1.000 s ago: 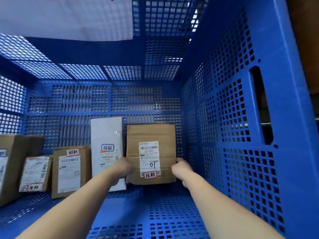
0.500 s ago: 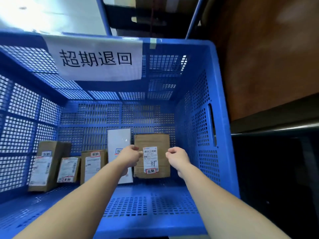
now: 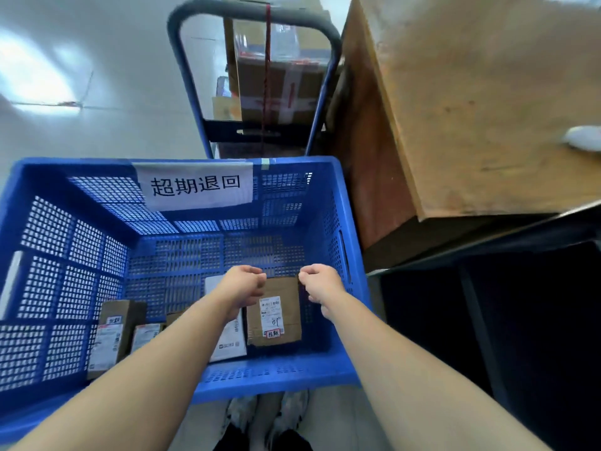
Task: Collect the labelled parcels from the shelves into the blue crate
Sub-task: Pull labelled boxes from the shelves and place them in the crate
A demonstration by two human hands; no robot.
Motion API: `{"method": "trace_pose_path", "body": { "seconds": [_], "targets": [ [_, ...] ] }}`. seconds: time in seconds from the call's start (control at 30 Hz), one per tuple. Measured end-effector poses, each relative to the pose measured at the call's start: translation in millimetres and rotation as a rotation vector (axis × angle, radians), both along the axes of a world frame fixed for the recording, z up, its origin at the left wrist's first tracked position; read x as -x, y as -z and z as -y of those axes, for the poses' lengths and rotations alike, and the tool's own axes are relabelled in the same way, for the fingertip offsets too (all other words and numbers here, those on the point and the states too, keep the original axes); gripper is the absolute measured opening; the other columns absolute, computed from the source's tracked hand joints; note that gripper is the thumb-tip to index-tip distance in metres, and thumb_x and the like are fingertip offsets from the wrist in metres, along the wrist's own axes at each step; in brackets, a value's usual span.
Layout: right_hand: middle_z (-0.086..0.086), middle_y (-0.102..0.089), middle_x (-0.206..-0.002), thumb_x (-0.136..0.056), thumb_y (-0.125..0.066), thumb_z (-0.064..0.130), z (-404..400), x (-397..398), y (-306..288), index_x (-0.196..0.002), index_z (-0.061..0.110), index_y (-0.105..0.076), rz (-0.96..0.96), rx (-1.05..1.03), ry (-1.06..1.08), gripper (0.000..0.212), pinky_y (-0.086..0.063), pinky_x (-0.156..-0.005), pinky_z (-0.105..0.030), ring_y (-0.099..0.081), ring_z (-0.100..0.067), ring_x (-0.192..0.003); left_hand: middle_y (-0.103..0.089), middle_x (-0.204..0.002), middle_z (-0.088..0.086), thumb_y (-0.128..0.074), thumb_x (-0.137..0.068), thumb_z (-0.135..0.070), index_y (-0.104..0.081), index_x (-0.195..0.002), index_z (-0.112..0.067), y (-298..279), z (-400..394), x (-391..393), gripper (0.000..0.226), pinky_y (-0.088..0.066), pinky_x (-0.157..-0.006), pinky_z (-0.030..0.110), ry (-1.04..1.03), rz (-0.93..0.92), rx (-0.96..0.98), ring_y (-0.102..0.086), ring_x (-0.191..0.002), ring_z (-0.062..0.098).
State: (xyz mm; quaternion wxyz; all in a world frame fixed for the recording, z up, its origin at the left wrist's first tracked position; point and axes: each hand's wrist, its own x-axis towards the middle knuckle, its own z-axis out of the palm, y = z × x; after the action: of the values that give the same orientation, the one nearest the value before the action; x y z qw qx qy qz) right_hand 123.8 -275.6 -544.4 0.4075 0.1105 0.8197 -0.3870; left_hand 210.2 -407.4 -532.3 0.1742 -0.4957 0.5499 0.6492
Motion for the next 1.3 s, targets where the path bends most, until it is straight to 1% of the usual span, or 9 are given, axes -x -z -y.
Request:
{"method": "trace_pose_path", "body": {
  "seconds": [0.07, 0.13, 0.37, 0.57, 0.8, 0.93, 1.07, 1.2, 1.3],
  "targets": [
    [0.001, -0.059, -0.092, -0.092, -0.054, 0.021, -1, 0, -26, -0.093, 0.023, -0.065, -0.032, 0.025, 0.008, 0.011, -0.048, -0.076, -0.033, -0.051, -0.019, -0.086, -0.053, -0.08, 0.009, -0.051, -0.094, -0.005, -0.056, -0.099, -0.007, -28, -3, 4, 0.007, -0.042, -0.059, 0.025, 0.007, -0.044, -0.014, -0.048, -0.064, 0.016],
    [0.002, -0.06, -0.09, -0.092, -0.054, 0.021, -3, -1, -50, -0.088, 0.025, -0.064, -0.076, 0.054, 0.014, 0.011, -0.049, -0.078, -0.034, -0.052, -0.017, -0.085, -0.053, -0.078, 0.007, -0.05, -0.094, -0.005, -0.056, -0.089, -0.011, -57, -8, 8, 0.01, -0.042, -0.059, 0.025, 0.034, -0.084, -0.004, -0.049, -0.065, 0.016],
    [0.003, -0.061, -0.085, -0.089, -0.056, 0.02, -20, -2, -137, -0.089, 0.02, -0.067, -0.203, 0.166, 0.102, 0.011, -0.046, -0.074, -0.033, -0.052, -0.015, -0.081, -0.064, -0.094, 0.012, -0.053, -0.094, -0.012, -0.061, -0.098, -0.009, -151, -24, 35, 0.009, -0.054, -0.078, 0.033, 0.11, -0.212, 0.047, -0.062, -0.082, 0.022],
    [0.002, -0.061, -0.072, -0.083, -0.059, 0.026, -55, 13, -206, -0.071, 0.021, -0.065, -0.334, 0.176, 0.237, 0.014, -0.04, -0.054, -0.028, -0.053, -0.019, -0.069, -0.062, -0.086, 0.009, -0.052, -0.095, -0.012, -0.057, -0.089, -0.012, -225, -53, 63, 0.008, -0.05, -0.072, 0.028, 0.236, -0.38, 0.01, -0.06, -0.075, 0.019],
    [0.004, -0.062, -0.077, -0.082, -0.061, 0.026, -127, 16, -282, -0.07, 0.023, -0.065, -0.518, 0.161, 0.422, 0.014, -0.045, -0.068, -0.03, -0.055, -0.017, -0.077, -0.06, -0.081, 0.009, -0.053, -0.095, -0.01, -0.057, -0.097, -0.01, -290, -114, 87, 0.004, -0.049, -0.064, 0.026, 0.381, -0.523, -0.053, -0.057, -0.067, 0.017],
    [0.002, -0.062, -0.077, -0.086, -0.06, 0.025, -176, 2, -314, -0.072, 0.022, -0.063, -0.575, 0.157, 0.542, 0.014, -0.045, -0.063, -0.028, -0.054, -0.016, -0.07, -0.062, -0.085, 0.01, -0.056, -0.093, -0.01, -0.058, -0.094, -0.01, -323, -161, 90, 0.003, -0.052, -0.073, 0.031, 0.507, -0.548, -0.102, -0.06, -0.074, 0.02],
    [-0.001, -0.059, -0.074, -0.086, -0.059, 0.021, -230, -23, -341, -0.068, 0.021, -0.062, -0.65, 0.135, 0.646, 0.018, -0.041, -0.059, -0.028, -0.05, -0.016, -0.066, -0.064, -0.087, 0.009, -0.057, -0.093, -0.012, -0.059, -0.092, -0.011, -344, -219, 87, 0.003, -0.051, -0.073, 0.031, 0.648, -0.583, -0.137, -0.059, -0.073, 0.019],
    [0.0, -0.061, -0.073, -0.084, -0.058, 0.021, -291, -53, -364, -0.069, 0.022, -0.065, -0.713, 0.095, 0.759, 0.017, -0.043, -0.063, -0.031, -0.053, -0.017, -0.068, -0.065, -0.086, 0.008, -0.057, -0.092, -0.011, -0.061, -0.097, -0.011, -358, -286, 76, 0.006, -0.051, -0.073, 0.03, 0.772, -0.632, -0.153, -0.06, -0.071, 0.018],
    [0.005, -0.064, -0.076, -0.085, -0.058, 0.023, -342, -79, -374, -0.071, 0.024, -0.067, -0.751, 0.054, 0.835, 0.016, -0.047, -0.068, -0.031, -0.057, -0.014, -0.074, -0.066, -0.089, 0.008, -0.058, -0.091, -0.011, -0.06, -0.106, -0.008, -363, -339, 64, 0.016, -0.052, -0.084, 0.035, 0.853, -0.646, -0.174, -0.061, -0.074, 0.017]
  ]
}}
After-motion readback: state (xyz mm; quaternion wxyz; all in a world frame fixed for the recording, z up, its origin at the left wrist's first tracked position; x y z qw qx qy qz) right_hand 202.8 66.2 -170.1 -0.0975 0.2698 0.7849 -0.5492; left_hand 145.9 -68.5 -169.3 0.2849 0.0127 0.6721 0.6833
